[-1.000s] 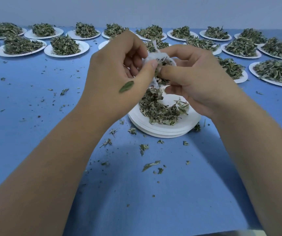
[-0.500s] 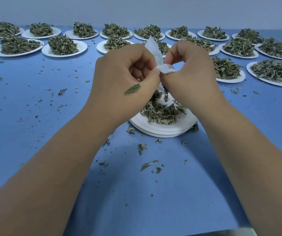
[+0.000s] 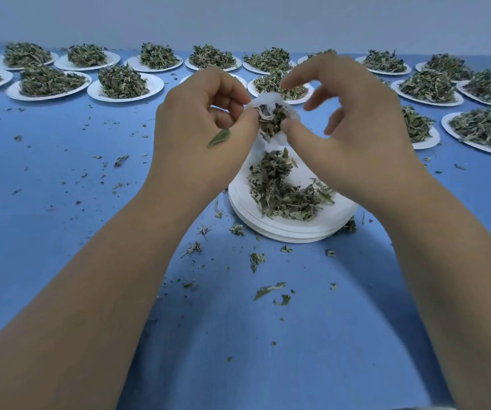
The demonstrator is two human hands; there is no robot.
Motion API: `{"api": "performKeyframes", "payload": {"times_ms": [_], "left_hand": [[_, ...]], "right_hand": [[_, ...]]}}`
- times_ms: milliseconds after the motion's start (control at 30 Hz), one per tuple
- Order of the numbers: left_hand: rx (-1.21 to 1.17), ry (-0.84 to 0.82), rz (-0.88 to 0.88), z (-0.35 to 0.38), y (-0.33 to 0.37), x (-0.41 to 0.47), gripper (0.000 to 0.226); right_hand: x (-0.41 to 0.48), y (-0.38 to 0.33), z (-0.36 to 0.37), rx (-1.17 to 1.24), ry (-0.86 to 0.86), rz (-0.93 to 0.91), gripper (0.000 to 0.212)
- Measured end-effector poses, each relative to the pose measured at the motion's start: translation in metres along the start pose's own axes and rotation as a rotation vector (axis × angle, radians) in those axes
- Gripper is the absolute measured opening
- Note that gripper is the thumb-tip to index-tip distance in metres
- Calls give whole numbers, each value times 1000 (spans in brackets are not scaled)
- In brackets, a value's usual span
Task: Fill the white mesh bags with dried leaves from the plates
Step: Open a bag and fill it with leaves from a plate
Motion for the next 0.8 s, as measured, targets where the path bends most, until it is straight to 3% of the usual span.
{"api": "performKeyframes", "payload": {"times_ms": [67, 167, 433, 567, 700, 800], "left_hand": [[-9, -9, 12, 1, 1, 0, 6], [-33, -44, 30, 4, 3, -2, 10], [34, -63, 58, 4, 2, -3, 12], [51, -46, 45, 2, 1, -2, 12], [51, -16, 48, -2, 3, 0, 13], [53, -14, 53, -3, 3, 0, 14]], "right_hand": [[-2, -9, 3, -82, 1, -161, 30], [-1, -13, 9, -117, 23, -251, 27], [-3, -4, 4, 63, 84, -146, 16], [0, 1, 7, 362, 115, 102, 12], [3, 27, 15, 803, 103, 613, 15], [2, 52, 14, 694, 109, 777, 12]]}}
Point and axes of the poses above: each hand's wrist, its own x-axis towards the middle knuckle, its own z-axis out of the palm, y = z × x, the point moved 5 cm from there along x, towards the middle knuckle, and after that the axes turned 3 degrees about y, right-handed, at the moved point
